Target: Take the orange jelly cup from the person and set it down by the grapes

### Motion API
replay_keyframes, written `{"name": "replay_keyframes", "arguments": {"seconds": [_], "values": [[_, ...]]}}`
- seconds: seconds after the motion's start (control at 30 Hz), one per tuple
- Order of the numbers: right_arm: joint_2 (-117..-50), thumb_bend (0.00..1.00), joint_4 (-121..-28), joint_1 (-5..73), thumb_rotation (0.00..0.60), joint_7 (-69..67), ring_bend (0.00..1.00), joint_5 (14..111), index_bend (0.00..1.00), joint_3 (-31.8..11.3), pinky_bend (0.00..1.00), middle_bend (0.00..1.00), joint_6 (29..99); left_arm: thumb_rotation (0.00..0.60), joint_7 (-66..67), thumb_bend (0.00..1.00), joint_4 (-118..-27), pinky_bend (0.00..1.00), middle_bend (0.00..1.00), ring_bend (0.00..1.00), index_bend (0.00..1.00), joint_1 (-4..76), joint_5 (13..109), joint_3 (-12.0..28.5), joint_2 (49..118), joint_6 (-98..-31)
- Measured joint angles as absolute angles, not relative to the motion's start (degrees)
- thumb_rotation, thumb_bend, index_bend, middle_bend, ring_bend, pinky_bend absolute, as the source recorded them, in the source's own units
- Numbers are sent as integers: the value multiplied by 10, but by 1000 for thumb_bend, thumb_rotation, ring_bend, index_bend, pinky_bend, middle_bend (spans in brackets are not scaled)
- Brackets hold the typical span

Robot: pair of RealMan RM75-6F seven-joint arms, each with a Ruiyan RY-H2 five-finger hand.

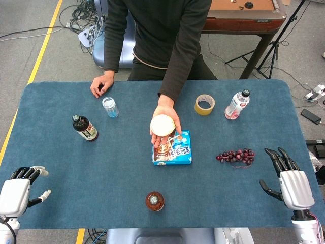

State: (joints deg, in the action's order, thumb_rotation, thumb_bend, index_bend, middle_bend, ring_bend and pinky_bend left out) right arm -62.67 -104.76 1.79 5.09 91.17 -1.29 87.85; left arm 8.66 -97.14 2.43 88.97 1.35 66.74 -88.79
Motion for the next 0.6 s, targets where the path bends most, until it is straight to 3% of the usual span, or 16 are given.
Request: {"name": "replay_keyframes", "arguments": {"seconds": [0.6], "values": [[-613, 224, -1063, 26, 600, 57, 32, 909, 93, -11, 217, 145, 856, 600, 86, 171, -978, 204, 338, 288, 419, 23, 897, 12, 664, -895]]}}
